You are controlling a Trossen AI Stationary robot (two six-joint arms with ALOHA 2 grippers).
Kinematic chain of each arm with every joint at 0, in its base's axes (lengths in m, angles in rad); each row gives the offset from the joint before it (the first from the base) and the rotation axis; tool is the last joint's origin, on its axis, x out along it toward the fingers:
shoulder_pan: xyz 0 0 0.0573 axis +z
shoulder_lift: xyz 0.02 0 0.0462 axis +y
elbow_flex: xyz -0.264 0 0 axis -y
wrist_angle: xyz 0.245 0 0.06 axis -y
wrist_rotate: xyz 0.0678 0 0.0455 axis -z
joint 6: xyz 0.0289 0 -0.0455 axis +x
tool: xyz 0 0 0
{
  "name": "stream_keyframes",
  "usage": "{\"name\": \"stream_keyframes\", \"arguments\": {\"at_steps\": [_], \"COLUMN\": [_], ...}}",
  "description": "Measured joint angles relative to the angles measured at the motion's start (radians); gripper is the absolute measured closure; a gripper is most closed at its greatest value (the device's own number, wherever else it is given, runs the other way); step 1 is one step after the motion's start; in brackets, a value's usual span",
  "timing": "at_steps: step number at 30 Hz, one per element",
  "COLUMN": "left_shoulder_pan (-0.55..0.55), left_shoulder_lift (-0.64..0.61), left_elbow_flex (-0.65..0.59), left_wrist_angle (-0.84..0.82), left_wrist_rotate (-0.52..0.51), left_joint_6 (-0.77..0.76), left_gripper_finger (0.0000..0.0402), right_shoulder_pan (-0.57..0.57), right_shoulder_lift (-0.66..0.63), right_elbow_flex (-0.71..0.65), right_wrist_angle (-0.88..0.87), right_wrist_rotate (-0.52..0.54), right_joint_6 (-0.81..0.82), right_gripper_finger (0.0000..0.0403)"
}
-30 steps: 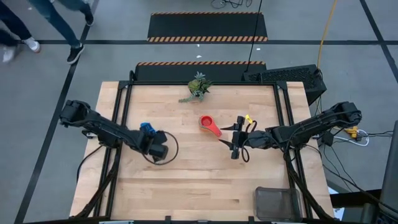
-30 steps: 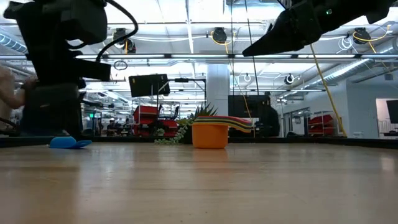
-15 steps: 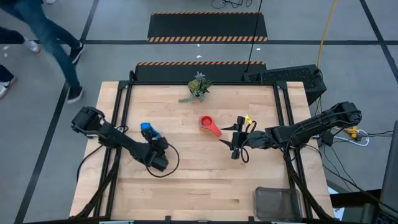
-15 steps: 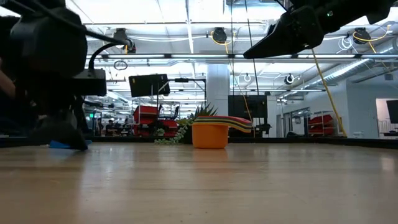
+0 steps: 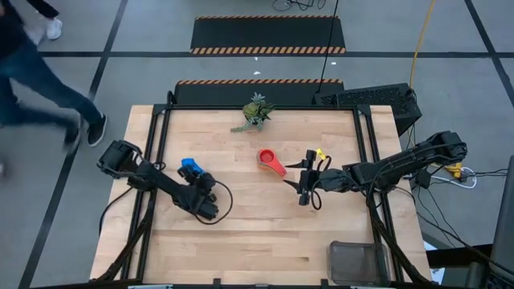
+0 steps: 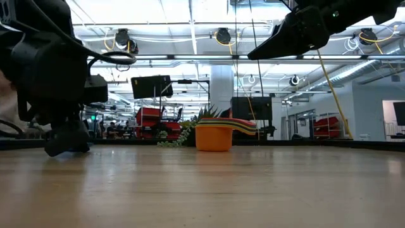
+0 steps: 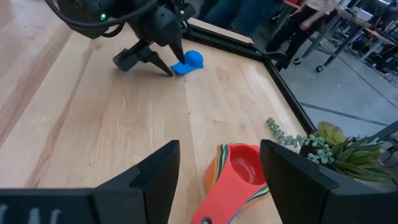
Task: Nest measuring cups in basket
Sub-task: Stack the blue measuring cup on top of the red measuring cup
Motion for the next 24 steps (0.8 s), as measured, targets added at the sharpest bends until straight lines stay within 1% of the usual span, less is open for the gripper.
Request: {"name": "stream_keyframes", "arguments": {"at_steps": [6,12,15,20,24], "left_shoulder_pan": [0.03,0.071,0.091,0.094,0.096], "left_shoulder_lift": [0.0,0.0,-0.003,-0.005,-0.025], "left_elbow_flex": [0.0,-0.002,-0.011,-0.013,-0.016], "left_wrist_angle": [0.005,0.036,0.08,0.1,0.098], "left_wrist_rotate": [0.01,0.019,0.029,0.015,0.002], "left_joint_6": [0.003,0.043,0.078,0.121,0.128], "left_gripper_finger": [0.0255,0.0295,0.0323,0.0387,0.039], "right_shoulder_pan": [0.0,0.0,0.0,0.0,0.0], "right_shoulder_lift": [0.0,0.0,0.0,0.0,0.0], "right_elbow_flex": [0.0,0.0,0.0,0.0,0.0], "right_wrist_angle": [0.0,0.0,0.0,0.0,0.0], "right_wrist_rotate": [0.0,0.0,0.0,0.0,0.0], "right_joint_6": [0.0,0.0,0.0,0.0,0.0], "right_gripper_finger": [0.0186,0.0186,0.0186,0.0186,0.0186]}}
